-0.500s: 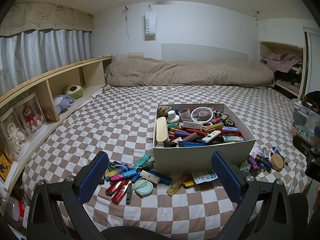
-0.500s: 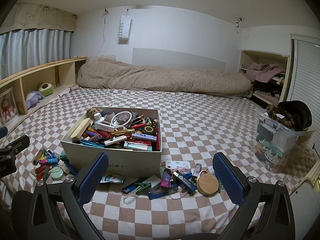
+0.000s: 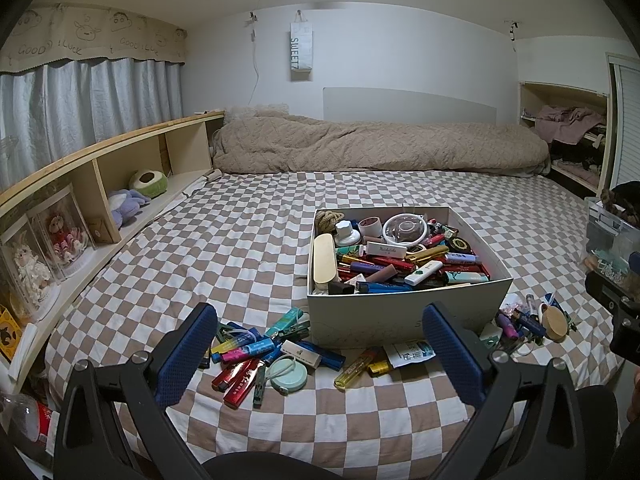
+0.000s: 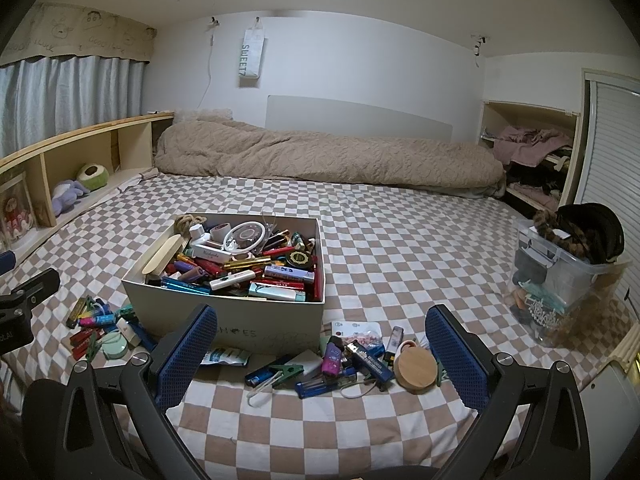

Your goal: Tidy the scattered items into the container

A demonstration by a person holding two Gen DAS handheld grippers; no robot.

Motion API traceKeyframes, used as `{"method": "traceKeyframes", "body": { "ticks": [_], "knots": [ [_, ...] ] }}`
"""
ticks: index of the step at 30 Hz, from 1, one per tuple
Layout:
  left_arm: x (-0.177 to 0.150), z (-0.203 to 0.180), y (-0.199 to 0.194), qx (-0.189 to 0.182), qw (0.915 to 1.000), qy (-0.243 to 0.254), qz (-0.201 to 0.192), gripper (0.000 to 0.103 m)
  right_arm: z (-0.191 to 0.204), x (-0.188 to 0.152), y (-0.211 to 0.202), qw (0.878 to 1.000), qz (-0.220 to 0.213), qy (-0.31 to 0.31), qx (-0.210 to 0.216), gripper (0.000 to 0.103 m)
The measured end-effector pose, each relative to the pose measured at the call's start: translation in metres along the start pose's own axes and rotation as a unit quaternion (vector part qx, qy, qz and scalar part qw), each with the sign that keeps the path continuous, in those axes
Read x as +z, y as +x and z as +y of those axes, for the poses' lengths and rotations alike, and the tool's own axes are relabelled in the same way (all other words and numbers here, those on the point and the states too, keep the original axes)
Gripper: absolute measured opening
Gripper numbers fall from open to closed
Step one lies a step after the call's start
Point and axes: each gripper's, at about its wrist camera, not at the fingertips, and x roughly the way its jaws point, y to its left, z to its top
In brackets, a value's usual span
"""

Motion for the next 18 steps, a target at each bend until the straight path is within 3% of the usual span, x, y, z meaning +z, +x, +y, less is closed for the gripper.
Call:
{"method": "traceKeyframes", "body": {
  "ticks": [18],
  "knots": [
    [-0.0037, -0.0029, -0.0012, 0.004, 1.0, 0.0, 0.001, 0.103, 0.0006, -0.0003, -0.0003, 1.0, 0.001, -0.001, -0.001, 0.103]
  ]
}}
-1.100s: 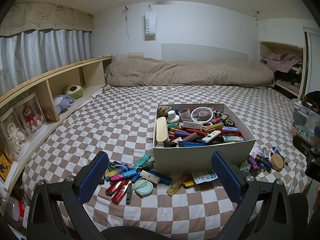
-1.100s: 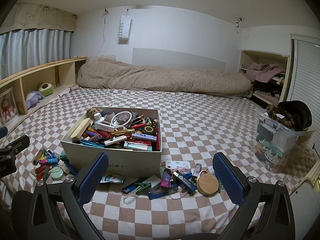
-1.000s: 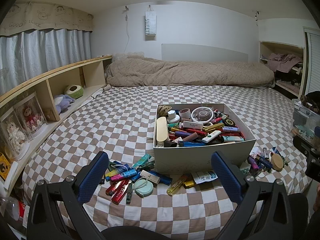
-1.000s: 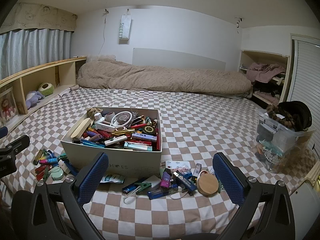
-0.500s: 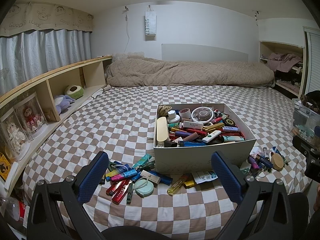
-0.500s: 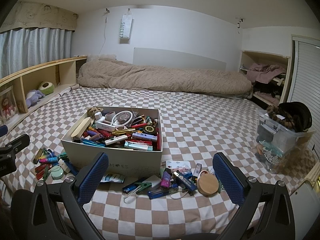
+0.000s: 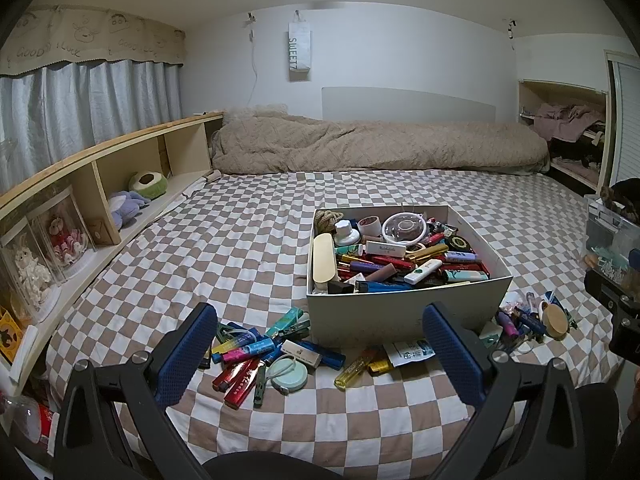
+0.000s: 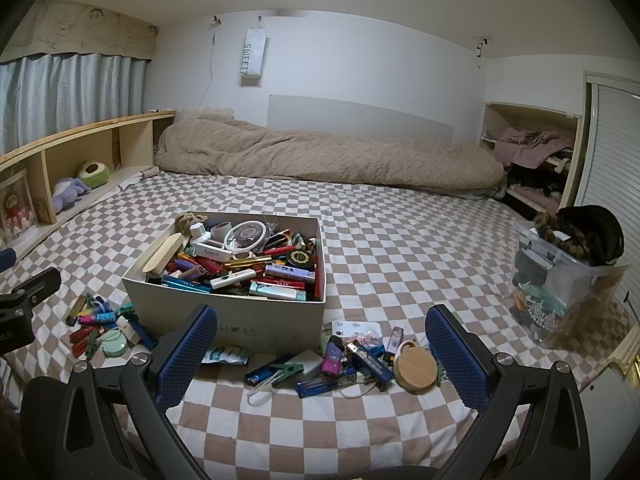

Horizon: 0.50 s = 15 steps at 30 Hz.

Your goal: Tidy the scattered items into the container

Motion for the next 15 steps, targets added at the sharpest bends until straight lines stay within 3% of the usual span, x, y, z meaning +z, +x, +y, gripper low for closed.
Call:
{"method": "traceKeyframes", "body": {
  "ticks": [15],
  "knots": [
    [0.01, 0.015, 0.001, 0.008, 0.9999, -0.011, -0.004, 0.103, -0.01, 0.004, 0.004, 1.0, -0.004, 0.006, -0.014, 0.103]
  ]
}}
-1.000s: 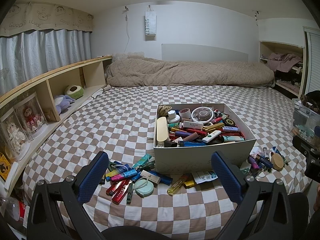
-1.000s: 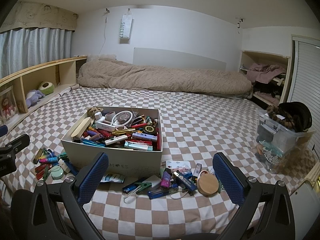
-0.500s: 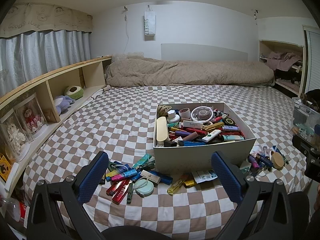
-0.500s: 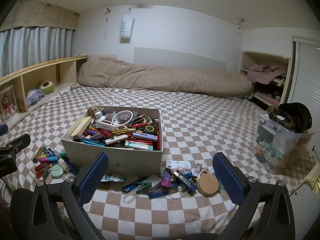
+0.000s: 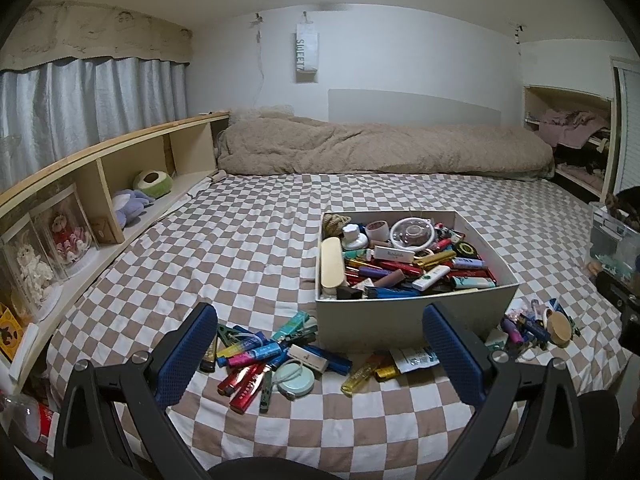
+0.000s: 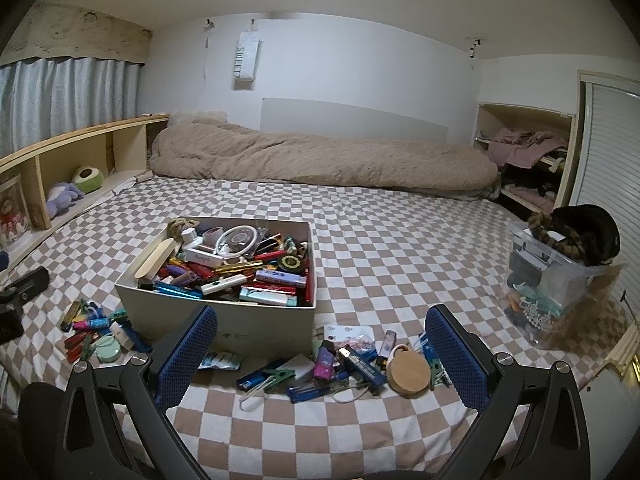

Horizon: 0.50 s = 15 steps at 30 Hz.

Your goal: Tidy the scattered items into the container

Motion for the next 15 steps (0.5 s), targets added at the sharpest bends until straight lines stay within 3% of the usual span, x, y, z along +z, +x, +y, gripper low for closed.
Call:
{"method": "traceKeyframes", "body": {
  "ticks": [15],
  "knots": [
    [-0.002, 0.028, 0.03, 0.033, 0.9988, -0.028, 0.025, 0.103, -0.039, -0.012, 0.033, 0.997, 0.041, 0.052, -0.039, 0.103]
  ]
}}
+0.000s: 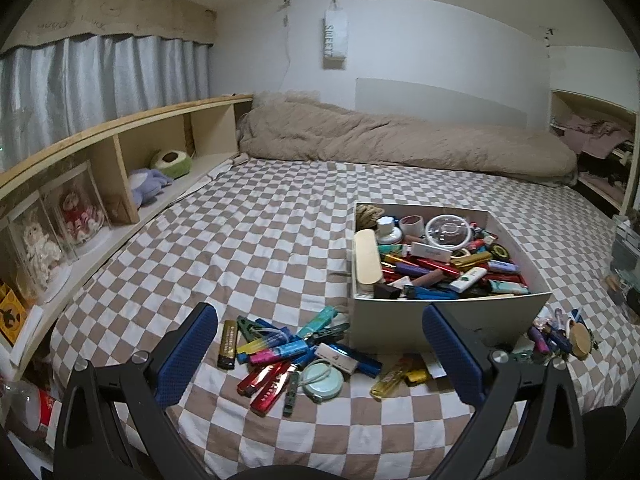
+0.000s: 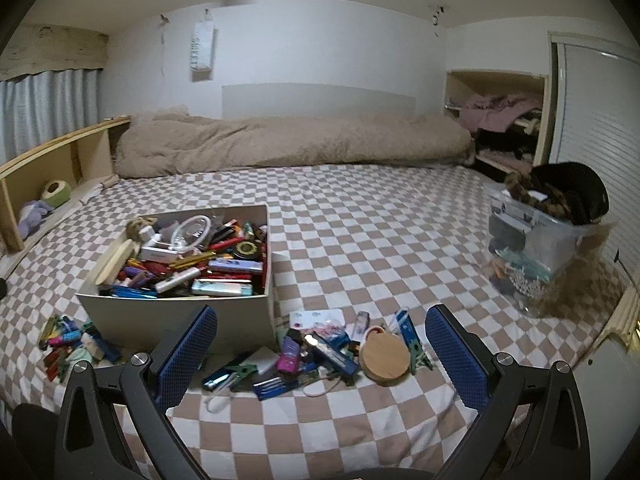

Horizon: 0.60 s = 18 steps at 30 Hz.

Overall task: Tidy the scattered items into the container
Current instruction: 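Move left tool toward green clothespin while right tool approaches round wooden disc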

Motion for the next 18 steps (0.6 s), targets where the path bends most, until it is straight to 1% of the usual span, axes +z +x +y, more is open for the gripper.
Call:
{"method": "traceKeyframes", "body": {
  "ticks": [4, 5, 9, 11, 18],
  "knots": [
    [0.0, 0.012, 0.01, 0.007, 0.9999, -0.009, 0.009, 0.103, -0.008, -0.004, 0.014, 1.0, 0.017, 0.011, -0.011, 0.103],
    [0.0, 0.014, 0.013, 0.021, 0.9996, -0.018, 0.012, 0.103, -0.01, -0.005, 0.017, 1.0, 0.021, 0.014, -0.015, 0.103],
    [-0.003, 0.03, 0.024, 0.045, 0.9985, -0.024, 0.022, 0.103, -0.017, -0.01, 0.032, 0.999, 0.039, 0.027, -0.026, 0.103],
    [-0.005, 0.038, 0.03, 0.056, 0.9973, -0.034, 0.032, 0.103, -0.019, -0.013, 0.038, 0.998, 0.048, 0.032, -0.028, 0.103],
    [-0.018, 0.059, 0.054, 0.057, 0.9943, -0.05, 0.075, 0.103, -0.032, -0.024, 0.063, 0.994, 0.085, 0.063, -0.012, 0.103]
  ]
}}
